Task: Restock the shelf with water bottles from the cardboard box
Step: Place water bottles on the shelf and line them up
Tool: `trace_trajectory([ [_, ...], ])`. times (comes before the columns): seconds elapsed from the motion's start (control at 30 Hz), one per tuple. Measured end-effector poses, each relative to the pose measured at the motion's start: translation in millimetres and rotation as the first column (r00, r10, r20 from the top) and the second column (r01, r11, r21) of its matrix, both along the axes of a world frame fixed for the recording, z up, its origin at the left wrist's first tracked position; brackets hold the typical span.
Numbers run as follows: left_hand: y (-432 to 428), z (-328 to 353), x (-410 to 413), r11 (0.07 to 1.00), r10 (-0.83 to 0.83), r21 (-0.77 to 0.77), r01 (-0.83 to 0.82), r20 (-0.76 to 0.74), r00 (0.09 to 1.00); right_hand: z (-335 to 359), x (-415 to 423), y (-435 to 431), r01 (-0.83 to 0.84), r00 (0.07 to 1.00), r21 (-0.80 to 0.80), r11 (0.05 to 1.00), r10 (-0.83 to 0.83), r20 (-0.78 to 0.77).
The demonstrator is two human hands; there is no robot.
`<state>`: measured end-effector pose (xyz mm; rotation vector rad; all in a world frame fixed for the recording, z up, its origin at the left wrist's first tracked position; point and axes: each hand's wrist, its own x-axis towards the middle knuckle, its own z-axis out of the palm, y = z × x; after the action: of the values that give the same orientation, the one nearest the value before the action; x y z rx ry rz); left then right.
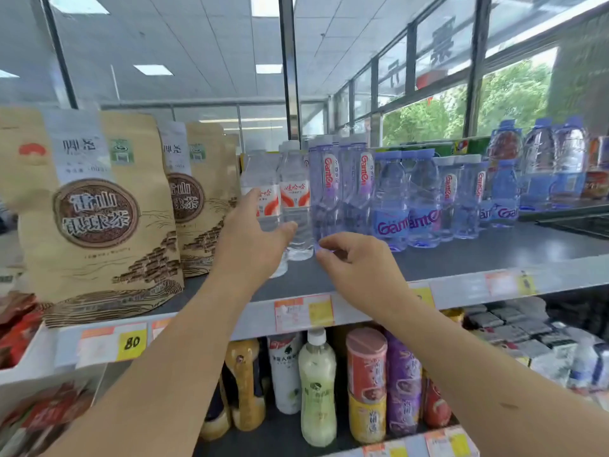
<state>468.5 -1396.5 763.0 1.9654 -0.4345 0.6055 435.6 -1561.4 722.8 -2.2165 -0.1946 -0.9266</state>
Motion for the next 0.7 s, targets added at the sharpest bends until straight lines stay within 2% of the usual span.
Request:
trace_trajectory([
  [0.17, -37, -25, -67, 0.999, 0.024, 0.023, -0.023, -0.041, 0.999, -18, -61, -33, -0.023, 1.000, 0.007, 1.000, 0.022, 0.020],
  [0.27, -63, -56, -111, 0.999, 0.038, -0.013, -0.039, -0.060, 0.997, -44, -103, -63, -0.064, 0.997, 0.040, 0.997, 0.066, -0.038],
  [0.4, -102, -130, -159, 0.999, -0.002, -0.046, -0.008, -0.199, 0.980, -114, -163, -107, -0.085, 0.980, 0.051, 0.995, 0.093, -0.176],
  [0.47, -122, -179, -176, 0.999, -0.019, -0.047, 0.005, -0.303, 0.953, -158, -188, -128, -0.070, 0.953, 0.023, 0.997, 0.073, -0.292],
  [0.6, -158, -279, -204, 0.996, -0.086, -0.045, 0.074, -0.523, 0.848, -246, -225, -162, -0.029, 0.852, -0.011, 1.000, 0.019, -0.524],
  [0.7, -175, -347, -217, 0.992, -0.102, -0.002, 0.129, -0.620, 0.778, -310, -244, -174, 0.031, 0.771, -0.016, 0.999, -0.034, -0.636],
])
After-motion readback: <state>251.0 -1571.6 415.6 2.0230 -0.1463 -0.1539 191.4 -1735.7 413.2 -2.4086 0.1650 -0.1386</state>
